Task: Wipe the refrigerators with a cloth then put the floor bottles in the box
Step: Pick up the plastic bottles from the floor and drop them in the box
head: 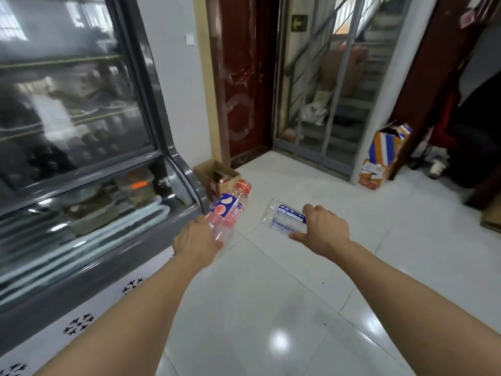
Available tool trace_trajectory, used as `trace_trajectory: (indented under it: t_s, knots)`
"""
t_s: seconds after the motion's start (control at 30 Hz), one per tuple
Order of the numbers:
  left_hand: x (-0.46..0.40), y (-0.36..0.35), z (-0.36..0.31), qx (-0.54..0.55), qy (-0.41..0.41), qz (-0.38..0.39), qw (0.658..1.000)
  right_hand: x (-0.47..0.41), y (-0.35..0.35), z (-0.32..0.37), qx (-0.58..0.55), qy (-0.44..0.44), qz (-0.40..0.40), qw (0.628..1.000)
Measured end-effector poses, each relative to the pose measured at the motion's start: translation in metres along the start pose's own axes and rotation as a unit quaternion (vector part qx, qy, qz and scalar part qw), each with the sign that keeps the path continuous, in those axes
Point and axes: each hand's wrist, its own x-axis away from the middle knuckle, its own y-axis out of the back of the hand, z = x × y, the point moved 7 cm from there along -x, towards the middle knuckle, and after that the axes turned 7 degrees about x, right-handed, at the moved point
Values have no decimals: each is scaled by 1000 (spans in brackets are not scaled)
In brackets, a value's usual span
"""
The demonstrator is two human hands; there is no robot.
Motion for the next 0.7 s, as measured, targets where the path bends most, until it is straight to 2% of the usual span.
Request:
trace_trajectory:
  t_s: [0.43,0.7]
  knots:
    - [-261,-31,-132,-10,-37,29,999,-259,-26,-90,-14,-51,17,998]
    - [-418,-53,-191,12,44,42,998,-455,-52,-135,-21,-7,10,1000]
